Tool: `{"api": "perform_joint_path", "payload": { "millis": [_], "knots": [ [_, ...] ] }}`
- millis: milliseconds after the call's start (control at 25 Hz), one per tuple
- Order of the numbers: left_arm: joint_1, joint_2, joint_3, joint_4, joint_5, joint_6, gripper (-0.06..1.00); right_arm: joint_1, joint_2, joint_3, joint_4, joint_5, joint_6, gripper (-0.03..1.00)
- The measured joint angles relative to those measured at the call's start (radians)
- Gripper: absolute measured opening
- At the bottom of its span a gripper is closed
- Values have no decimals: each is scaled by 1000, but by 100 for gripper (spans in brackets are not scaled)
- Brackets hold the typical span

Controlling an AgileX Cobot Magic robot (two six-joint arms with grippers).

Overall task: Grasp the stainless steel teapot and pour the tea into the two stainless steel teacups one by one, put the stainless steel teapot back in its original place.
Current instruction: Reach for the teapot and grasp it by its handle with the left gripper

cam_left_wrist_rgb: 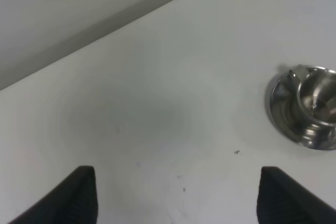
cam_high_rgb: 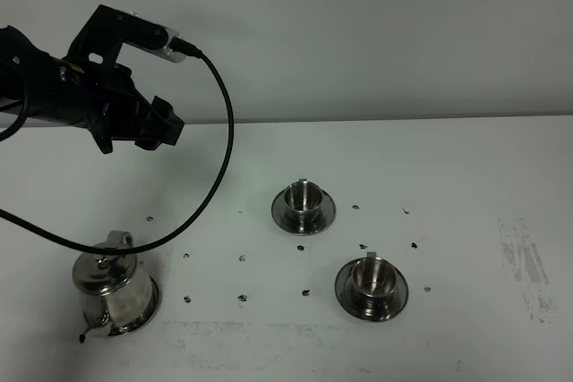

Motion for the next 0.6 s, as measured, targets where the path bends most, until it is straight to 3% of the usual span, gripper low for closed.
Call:
{"api": "perform_joint_path", "payload": {
  "millis": [360,600],
  "knots": [
    [0,0,0,18,-4,-23,64,-12,0,0,1,-1,0,24],
    [0,0,-9,21,88,-86,64,-12,0,0,1,-1,1,24]
  ]
}}
